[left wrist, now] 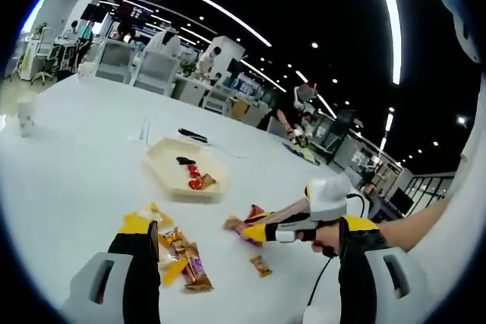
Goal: Place the target food into the container with the food tongs after gripping and lifting it, then release it inside without dropping or visibly crushing the food.
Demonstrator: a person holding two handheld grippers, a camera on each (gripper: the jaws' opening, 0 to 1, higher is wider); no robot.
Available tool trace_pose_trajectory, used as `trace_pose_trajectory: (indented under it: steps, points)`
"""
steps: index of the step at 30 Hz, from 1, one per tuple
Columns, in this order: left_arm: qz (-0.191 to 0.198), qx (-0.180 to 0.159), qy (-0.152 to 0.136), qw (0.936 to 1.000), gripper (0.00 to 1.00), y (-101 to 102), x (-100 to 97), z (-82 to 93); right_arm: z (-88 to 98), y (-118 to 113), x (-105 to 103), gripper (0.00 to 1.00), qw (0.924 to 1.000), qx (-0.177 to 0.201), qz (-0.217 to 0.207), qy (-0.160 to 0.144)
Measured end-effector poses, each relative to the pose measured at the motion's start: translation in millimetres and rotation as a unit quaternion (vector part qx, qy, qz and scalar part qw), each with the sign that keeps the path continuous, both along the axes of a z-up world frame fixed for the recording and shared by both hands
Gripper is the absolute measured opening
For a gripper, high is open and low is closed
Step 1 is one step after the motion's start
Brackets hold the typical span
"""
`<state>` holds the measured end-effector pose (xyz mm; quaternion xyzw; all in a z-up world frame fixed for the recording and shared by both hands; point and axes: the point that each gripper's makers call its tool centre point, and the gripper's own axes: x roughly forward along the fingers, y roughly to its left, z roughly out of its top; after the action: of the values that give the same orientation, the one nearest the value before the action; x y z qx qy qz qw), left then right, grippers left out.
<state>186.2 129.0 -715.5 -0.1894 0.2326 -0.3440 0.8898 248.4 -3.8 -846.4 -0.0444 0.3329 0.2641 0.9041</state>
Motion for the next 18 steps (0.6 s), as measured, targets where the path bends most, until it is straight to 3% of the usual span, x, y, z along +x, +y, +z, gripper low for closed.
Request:
trace_pose_trajectory:
  steps: [5, 8, 11, 18]
  points:
    - [-0.025, 0.013, -0.001, 0.9996, 0.98, -13, -3.6, -2.1, 0.1, 0, -1, 0.27, 0.9996, -0.006, 0.028, -0.009]
    - [-0.031, 0.013, 0.0, 0.9994, 0.98, -18, -2.4, -5.7, 0.2, -2, 2, 0.26, 0.9994, -0.001, 0.033, 0.003]
    - [-0.036, 0.008, 0.001, 0.9993, 0.98, -23, -0.5, -4.8, 0.3, -5, 4, 0.25, 0.9993, 0.023, 0.01, 0.029]
    - [-0.042, 0.014, 0.0, 0.999, 0.96, -22, -3.8, -4.5, 0.2, -6, 3, 0.21, 0.9995, 0.014, 0.025, 0.014]
